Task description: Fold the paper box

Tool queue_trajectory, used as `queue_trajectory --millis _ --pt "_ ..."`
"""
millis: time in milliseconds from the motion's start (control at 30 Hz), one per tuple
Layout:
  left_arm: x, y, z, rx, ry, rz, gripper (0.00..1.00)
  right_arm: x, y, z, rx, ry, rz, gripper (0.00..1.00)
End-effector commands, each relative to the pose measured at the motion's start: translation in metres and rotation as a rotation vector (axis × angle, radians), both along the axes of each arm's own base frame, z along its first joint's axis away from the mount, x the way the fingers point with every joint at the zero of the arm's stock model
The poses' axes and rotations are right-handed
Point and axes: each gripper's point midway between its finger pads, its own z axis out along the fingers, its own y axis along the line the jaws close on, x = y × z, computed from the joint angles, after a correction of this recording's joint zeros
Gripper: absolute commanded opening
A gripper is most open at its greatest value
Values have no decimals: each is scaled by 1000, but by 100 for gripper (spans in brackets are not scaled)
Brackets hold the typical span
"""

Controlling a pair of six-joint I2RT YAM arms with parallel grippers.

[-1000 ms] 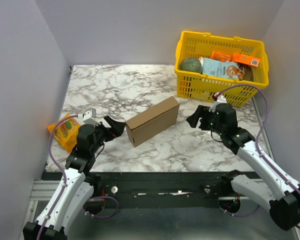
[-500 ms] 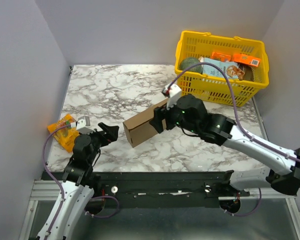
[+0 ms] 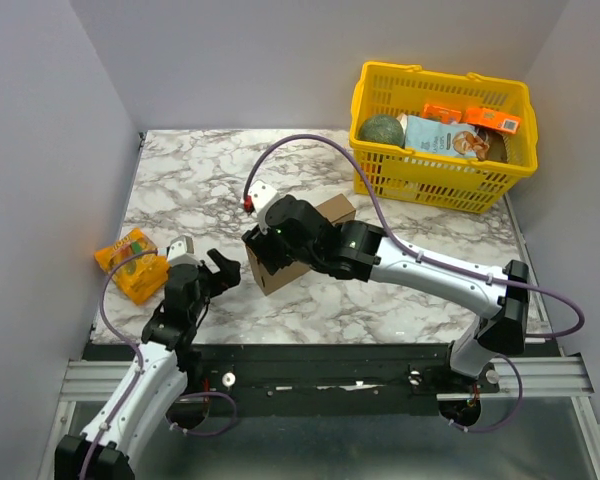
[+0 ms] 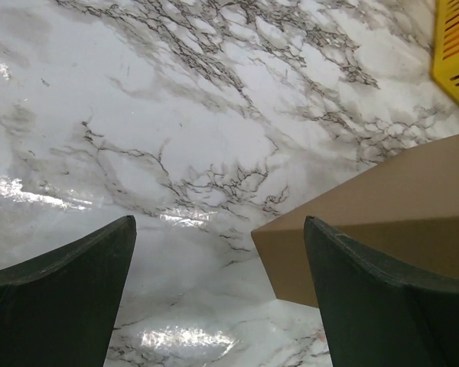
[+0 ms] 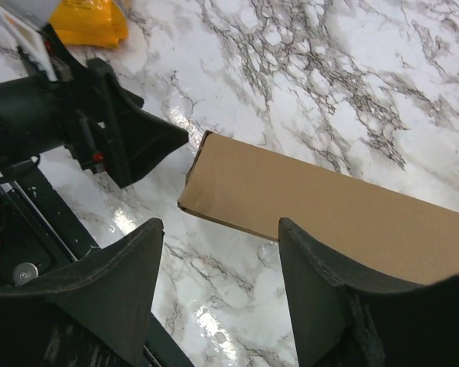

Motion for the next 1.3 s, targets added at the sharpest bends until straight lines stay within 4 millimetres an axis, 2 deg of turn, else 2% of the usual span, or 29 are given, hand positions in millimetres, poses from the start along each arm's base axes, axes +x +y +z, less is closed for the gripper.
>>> queue_trajectory --millis 0,167,500,633,800,900,1033,1100,1267 --pt "24 -16 18 16 -132 -96 99 -4 8 7 -45 -38 34 66" --pt "29 -45 15 -1 -162 -242 99 -9 5 -1 -57 -4 13 62" --pt "4 -100 17 -19 -194 -457 99 -21 -32 -19 -108 67 -35 62" --pt "3 -89 10 -3 -165 -390 99 -29 -49 -19 -143 59 4 61" --pt "-13 -83 30 18 -225 -421 99 -47 -59 -25 -191 57 146 57" --pt "-26 -86 37 47 -245 -475 98 -50 -66 -28 -226 47 176 56" --pt "-43 -97 37 67 -253 -530 96 -52 -61 -22 -203 26 199 55" --pt "-51 -101 33 75 -246 -546 96 -52 -57 -26 -227 23 209 55" --pt "-54 -103 40 81 -271 -550 94 -48 -50 -32 -255 10 203 52"
